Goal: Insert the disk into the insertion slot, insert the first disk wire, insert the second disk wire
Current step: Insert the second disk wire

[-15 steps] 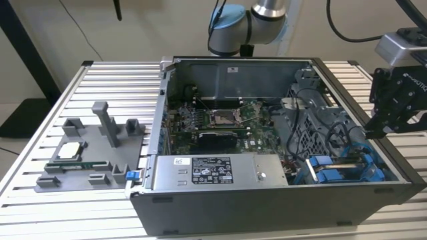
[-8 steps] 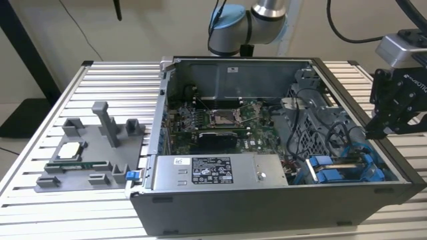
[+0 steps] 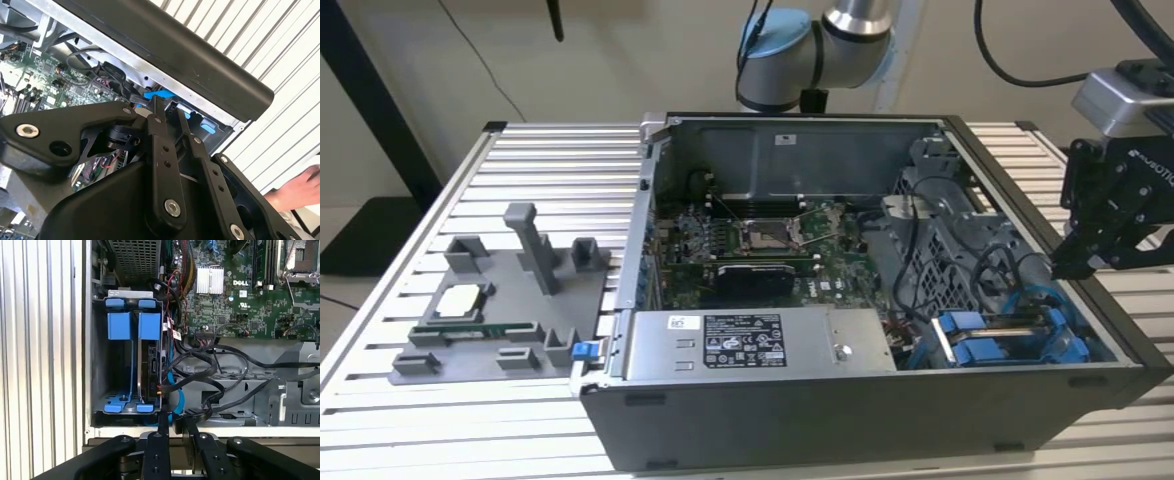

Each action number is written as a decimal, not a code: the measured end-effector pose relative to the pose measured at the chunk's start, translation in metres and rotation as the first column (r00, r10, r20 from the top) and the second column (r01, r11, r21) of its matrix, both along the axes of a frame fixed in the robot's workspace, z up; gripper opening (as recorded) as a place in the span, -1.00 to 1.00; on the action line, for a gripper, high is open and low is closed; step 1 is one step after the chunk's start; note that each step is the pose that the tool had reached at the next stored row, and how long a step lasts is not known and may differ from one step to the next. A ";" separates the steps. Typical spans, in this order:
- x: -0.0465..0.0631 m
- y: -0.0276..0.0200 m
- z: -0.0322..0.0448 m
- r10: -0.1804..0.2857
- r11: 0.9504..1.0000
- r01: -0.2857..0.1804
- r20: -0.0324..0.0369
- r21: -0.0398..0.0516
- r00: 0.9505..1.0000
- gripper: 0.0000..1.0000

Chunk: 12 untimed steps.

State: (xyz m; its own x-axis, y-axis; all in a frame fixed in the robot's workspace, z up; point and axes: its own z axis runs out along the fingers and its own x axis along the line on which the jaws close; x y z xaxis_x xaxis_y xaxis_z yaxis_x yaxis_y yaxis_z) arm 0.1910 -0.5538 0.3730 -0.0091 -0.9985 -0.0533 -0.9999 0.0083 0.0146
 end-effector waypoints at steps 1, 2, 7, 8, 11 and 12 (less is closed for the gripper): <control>0.000 0.0000 -0.0001 0.000 1.000 0.000 0.000 0.000 1.000 1.00; 0.000 0.0000 -0.0002 0.000 1.000 0.000 0.000 0.000 1.000 1.00; 0.000 0.0000 -0.0014 -0.003 1.000 0.003 0.000 0.000 1.000 1.00; 0.000 0.0000 -0.0016 -0.005 1.000 0.005 0.000 0.000 1.000 1.00; 0.000 0.0000 -0.0022 -0.009 1.000 0.009 0.000 0.000 1.000 1.00; 0.000 0.0000 -0.0023 -0.012 1.000 0.012 0.000 0.000 1.000 1.00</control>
